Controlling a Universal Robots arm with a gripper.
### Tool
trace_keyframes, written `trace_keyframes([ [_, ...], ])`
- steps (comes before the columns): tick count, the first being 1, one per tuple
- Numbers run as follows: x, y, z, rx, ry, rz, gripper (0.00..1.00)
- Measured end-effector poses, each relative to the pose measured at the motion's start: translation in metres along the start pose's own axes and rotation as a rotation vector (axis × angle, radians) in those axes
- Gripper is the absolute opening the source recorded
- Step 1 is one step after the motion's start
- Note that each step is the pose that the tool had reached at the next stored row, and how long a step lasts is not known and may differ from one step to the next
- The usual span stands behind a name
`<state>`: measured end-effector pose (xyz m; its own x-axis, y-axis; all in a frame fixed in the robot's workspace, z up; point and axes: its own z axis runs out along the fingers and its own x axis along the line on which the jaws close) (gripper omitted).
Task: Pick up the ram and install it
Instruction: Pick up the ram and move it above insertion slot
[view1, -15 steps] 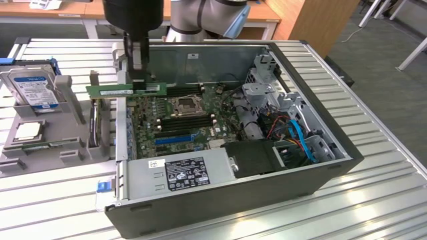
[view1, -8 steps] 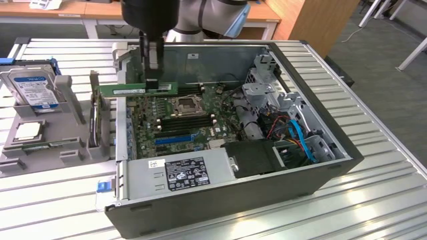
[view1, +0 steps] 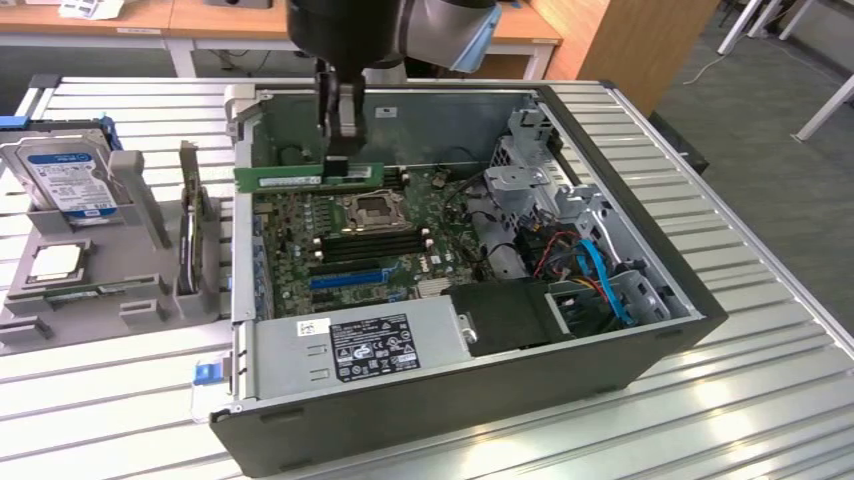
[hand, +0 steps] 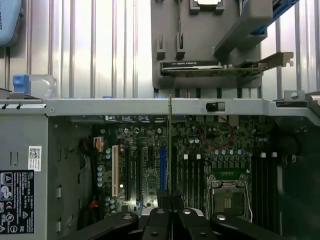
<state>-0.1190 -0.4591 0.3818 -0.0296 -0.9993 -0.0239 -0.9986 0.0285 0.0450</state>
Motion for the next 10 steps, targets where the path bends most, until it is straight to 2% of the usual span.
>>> trace_keyframes([
  [10,-0.001,-0.0309,-0.0013,-0.0001,-0.0001,0.000,0.12],
])
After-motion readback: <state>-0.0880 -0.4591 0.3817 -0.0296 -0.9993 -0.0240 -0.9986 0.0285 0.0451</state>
